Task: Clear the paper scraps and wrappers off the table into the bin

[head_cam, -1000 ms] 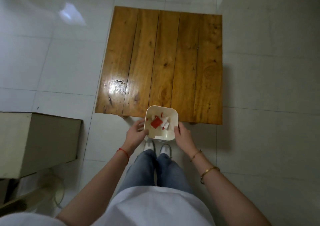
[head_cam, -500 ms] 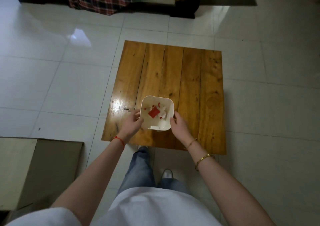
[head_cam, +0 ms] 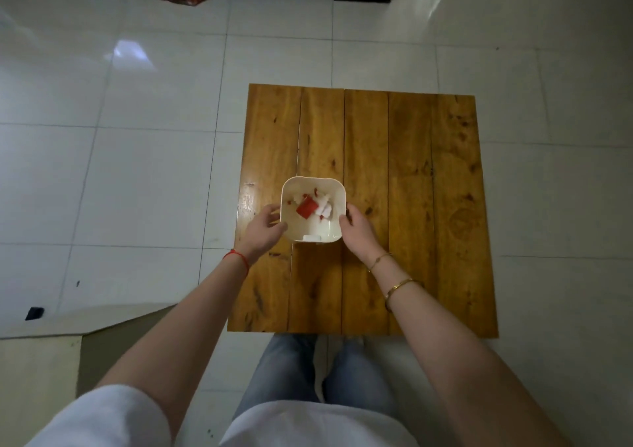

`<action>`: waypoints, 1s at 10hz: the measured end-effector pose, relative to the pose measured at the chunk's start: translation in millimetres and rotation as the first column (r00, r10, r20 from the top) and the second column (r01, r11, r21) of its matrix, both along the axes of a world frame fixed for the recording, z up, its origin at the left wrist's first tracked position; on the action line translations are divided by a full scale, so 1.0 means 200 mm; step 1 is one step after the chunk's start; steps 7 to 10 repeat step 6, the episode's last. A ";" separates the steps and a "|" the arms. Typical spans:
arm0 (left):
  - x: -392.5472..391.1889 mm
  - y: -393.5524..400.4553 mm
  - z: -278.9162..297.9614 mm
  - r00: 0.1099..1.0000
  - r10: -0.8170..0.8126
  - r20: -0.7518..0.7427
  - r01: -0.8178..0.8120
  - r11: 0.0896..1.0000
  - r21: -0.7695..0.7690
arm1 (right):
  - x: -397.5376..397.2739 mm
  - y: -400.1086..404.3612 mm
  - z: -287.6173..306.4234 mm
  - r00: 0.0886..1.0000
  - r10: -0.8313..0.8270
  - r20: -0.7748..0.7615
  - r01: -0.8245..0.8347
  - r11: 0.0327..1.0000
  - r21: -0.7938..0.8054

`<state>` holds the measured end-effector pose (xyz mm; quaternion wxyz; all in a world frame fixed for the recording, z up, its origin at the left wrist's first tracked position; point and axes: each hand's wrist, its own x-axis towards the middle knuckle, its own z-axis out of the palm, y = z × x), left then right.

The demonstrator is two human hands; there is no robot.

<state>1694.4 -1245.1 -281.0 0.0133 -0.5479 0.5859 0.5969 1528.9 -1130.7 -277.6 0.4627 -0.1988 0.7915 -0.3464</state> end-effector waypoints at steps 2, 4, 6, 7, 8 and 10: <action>-0.03 -0.09 -0.10 1.000 -0.019 0.005 0.019 0.999 0.049 | -0.04 -0.09 -0.11 1.000 0.000 -0.002 0.000 0.998 0.065; -0.02 -0.08 -0.14 0.999 0.041 -0.001 -0.040 0.991 0.126 | -0.05 -0.10 -0.15 1.000 0.010 -0.022 -0.007 0.996 0.092; -0.02 -0.04 -0.13 0.998 0.059 0.027 -0.060 0.997 0.047 | -0.06 -0.05 -0.15 0.997 0.055 -0.046 -0.049 0.993 0.109; -0.02 -0.04 -0.13 0.998 0.059 0.027 -0.060 0.997 0.047 | -0.06 -0.05 -0.15 0.997 0.055 -0.046 -0.049 0.993 0.109; -0.02 -0.04 -0.13 0.998 0.059 0.027 -0.060 0.997 0.047 | -0.06 -0.05 -0.15 0.997 0.055 -0.046 -0.049 0.993 0.109; -0.02 -0.04 -0.13 0.998 0.059 0.027 -0.060 0.997 0.047 | -0.06 -0.05 -0.15 0.997 0.055 -0.046 -0.049 0.993 0.109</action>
